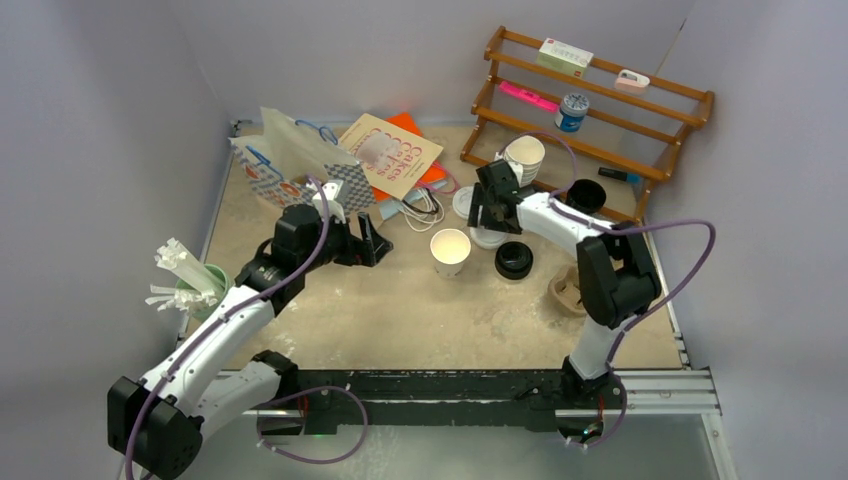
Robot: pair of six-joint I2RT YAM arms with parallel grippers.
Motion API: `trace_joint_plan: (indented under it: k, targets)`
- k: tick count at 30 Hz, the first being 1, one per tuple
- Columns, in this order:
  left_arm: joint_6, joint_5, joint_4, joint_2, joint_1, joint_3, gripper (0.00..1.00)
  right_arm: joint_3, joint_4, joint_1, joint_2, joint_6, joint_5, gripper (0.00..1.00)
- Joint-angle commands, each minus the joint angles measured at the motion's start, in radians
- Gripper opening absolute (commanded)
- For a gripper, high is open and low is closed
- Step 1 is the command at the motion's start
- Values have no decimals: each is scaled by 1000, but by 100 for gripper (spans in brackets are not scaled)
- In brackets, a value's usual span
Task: Pack the takeout coffee
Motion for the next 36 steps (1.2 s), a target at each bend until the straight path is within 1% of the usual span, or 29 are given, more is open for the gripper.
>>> trace_joint_plan:
  k: [1,5,8,10,14,17,20,23,27,28,32,34,36]
  targets:
    - [10,11,47,10,-3,37,87,68,-94,-4,-115,-11,13,75]
    - [0,17,78,24,-3,34,87,83,-122,-4,-167,-29,-27,75]
    - [-12,32,108,44,-3,33,87,112,-170,-4,-182,-45,-109,75]
    - [-16,61,130,65,-3,40,86,140,-201,-4,-195,-59,-177,74]
    - [-32,147,198,131,-5,62,80,178,-272,-5,-222,-55,-285,74]
    - [-75,223,318,191,-9,75,73,222,-353,-5,-223,-53,-320,73]
    - [-107,262,454,271,-32,103,64,257,-408,-9,-240,-32,-308,73]
    - [-128,291,582,374,-56,152,57,278,-412,-19,-255,-10,-320,72]
    - [-187,340,759,518,-60,216,42,336,-442,-42,-239,25,-349,72]
    - [-204,348,795,548,-63,233,39,347,-446,-50,-237,36,-356,72]
    - [-189,336,822,637,-80,302,38,349,-428,-70,-244,64,-310,71]
    - [-174,327,791,661,-82,335,37,350,-419,-73,-243,63,-298,71]
    - [-144,315,727,664,-85,366,36,348,-395,-74,-248,35,-300,70]
